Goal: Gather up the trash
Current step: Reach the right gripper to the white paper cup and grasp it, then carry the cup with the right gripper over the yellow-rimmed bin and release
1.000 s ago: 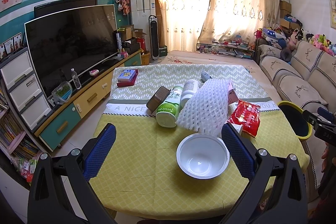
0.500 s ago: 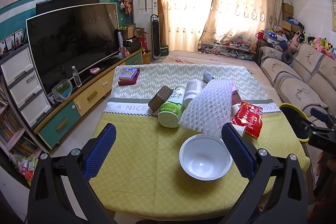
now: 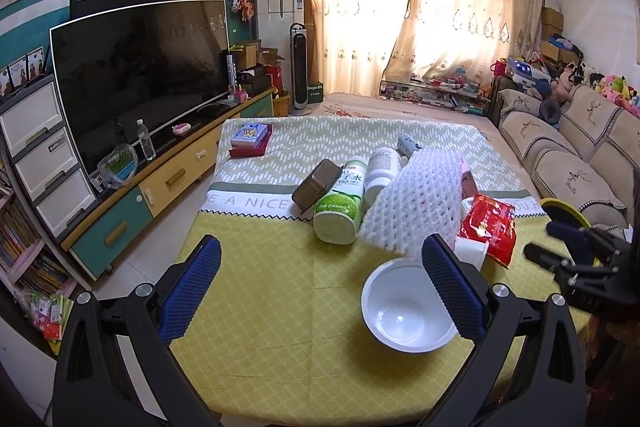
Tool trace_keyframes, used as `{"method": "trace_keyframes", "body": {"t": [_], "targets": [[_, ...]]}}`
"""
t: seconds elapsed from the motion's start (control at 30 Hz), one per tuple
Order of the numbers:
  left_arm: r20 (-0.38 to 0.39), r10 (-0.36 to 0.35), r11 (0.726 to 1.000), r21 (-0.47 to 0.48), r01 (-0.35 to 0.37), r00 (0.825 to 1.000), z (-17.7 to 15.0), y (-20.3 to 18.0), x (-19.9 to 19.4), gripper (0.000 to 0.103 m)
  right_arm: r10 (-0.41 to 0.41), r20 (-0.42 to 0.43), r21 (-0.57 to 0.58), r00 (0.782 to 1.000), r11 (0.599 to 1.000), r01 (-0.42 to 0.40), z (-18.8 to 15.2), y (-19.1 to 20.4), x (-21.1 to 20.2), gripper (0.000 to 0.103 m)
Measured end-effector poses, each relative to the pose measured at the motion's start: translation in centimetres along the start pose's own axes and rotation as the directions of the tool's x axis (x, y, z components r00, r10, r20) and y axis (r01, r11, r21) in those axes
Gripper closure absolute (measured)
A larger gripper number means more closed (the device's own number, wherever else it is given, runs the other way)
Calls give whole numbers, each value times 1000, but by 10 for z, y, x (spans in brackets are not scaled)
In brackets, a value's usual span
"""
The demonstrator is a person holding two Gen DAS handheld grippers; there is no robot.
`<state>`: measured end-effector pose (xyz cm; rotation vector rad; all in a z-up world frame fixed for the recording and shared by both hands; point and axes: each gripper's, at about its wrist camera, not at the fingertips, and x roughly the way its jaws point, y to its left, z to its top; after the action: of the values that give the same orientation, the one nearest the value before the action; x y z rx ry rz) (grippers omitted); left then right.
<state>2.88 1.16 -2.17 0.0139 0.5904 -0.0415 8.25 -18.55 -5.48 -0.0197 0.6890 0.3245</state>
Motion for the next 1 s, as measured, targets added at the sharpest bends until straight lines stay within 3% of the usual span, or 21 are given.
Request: {"method": "trace_keyframes", "body": {"t": [0.13, 0.2, 0.33, 0.47, 0.77, 0.83, 1.0], "targets": [[3, -3, 1000, 0, 3, 1000, 2, 1, 1, 4, 59, -48, -68, 997, 996, -62, -2, 13, 15, 71], [-5, -2, 1000, 6, 2, 1000, 0, 1, 5, 4, 84, -53, -97, 995, 991, -89, -3, 21, 20, 75], [-25, -8, 1000, 11, 8, 1000, -1, -1, 13, 4, 125, -54, -152, 991, 980, -131, 0, 33, 27, 81], [-31, -5, 1000, 12, 6, 1000, 0, -1, 17, 4, 109, -47, -146, 993, 983, -115, 5, 31, 41, 81], [-41, -5, 1000, 9, 6, 999, 1, -1, 25, 4, 163, -75, -147, 984, 974, -173, 11, 26, 59, 81], [-40, -7, 1000, 14, 8, 999, -1, -3, 24, 4, 167, -78, -148, 983, 973, -177, 12, 25, 63, 95], [-38, -9, 1000, 17, 9, 999, -1, -4, 25, 4, 177, -63, -165, 982, 969, -186, 7, 24, 57, 100]]}}
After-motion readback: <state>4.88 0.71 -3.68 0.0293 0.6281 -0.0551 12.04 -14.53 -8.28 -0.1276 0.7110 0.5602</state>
